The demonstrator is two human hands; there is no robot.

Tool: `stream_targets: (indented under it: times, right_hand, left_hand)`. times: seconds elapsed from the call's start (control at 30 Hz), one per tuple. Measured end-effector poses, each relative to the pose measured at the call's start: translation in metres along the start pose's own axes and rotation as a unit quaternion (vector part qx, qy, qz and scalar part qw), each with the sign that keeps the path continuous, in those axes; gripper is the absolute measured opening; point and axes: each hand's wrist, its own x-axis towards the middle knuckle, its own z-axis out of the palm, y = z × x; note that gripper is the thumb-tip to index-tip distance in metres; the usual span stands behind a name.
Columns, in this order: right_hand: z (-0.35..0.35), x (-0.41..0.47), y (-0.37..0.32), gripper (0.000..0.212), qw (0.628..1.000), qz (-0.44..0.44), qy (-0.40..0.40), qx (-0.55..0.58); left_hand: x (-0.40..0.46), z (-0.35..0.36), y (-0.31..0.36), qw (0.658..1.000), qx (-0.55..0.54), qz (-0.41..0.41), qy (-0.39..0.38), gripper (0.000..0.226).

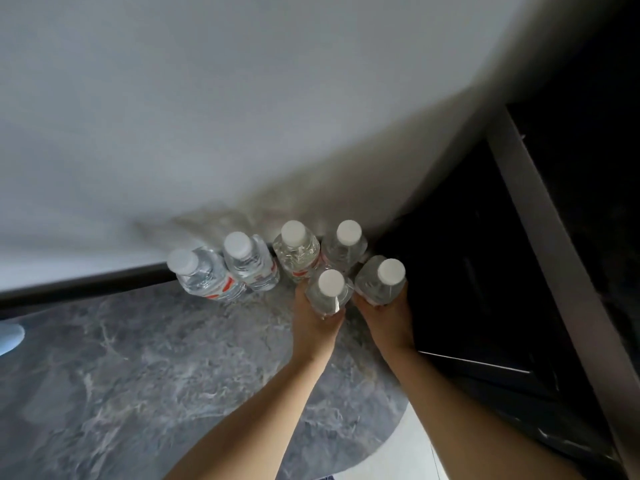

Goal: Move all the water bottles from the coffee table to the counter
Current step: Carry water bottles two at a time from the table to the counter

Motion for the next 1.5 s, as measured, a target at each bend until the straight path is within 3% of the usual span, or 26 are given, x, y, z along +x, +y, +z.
stream_targets:
  times: [0.2, 0.33, 0.53, 0.7, 0.83, 1.03, 1.27, 1.5]
  right_hand:
    - [-0.017, -0.019, -0.023, 0.094, 0.995, 0.086, -0.059, 0.0]
    - [-0.043, -0.043, -0.042, 0.095, 0.987, 0.136, -0.081, -0.029]
    - [-0.078, -0.096, -0.088, 0.066, 0.965, 0.117, -0.179, -0.153]
    - [-0.065, -0.154, -0.15, 0.034, 0.947, -0.01, -0.253, -0.197]
    - [-0.029, -0.206, -0.2, 0.036, 0.878, -0.146, -0.345, -0.298]
    - [0.027, -0.34, -0.253, 0.037, 0.701, -0.316, -0.446, -0.458]
    - [0.064, -0.554, -0.248, 0.033, 0.53, -0.465, -0.495, -0.507]
    - [0.078, -0.752, -0.222, 0.04, 0.404, -0.58, -0.523, -0.476]
  left_hand:
    - [-0.015, -0.02, 0.021, 0.996, 0.037, -0.028, -0.07, 0.079]
    - [-0.044, -0.056, 0.041, 0.993, 0.091, -0.038, -0.068, 0.084]
    - [-0.094, -0.132, 0.071, 0.975, 0.197, -0.06, -0.085, 0.08]
    - [-0.148, -0.204, 0.089, 0.96, 0.262, -0.07, -0.062, 0.059]
    - [-0.194, -0.265, 0.089, 0.95, 0.303, -0.069, -0.03, 0.039]
    - [-0.3, -0.379, 0.054, 0.946, 0.295, -0.092, 0.103, 0.034]
    - [-0.499, -0.502, -0.029, 0.916, 0.253, -0.171, 0.26, 0.027]
    - [-0.688, -0.583, -0.091, 0.869, 0.2, -0.268, 0.365, 0.03]
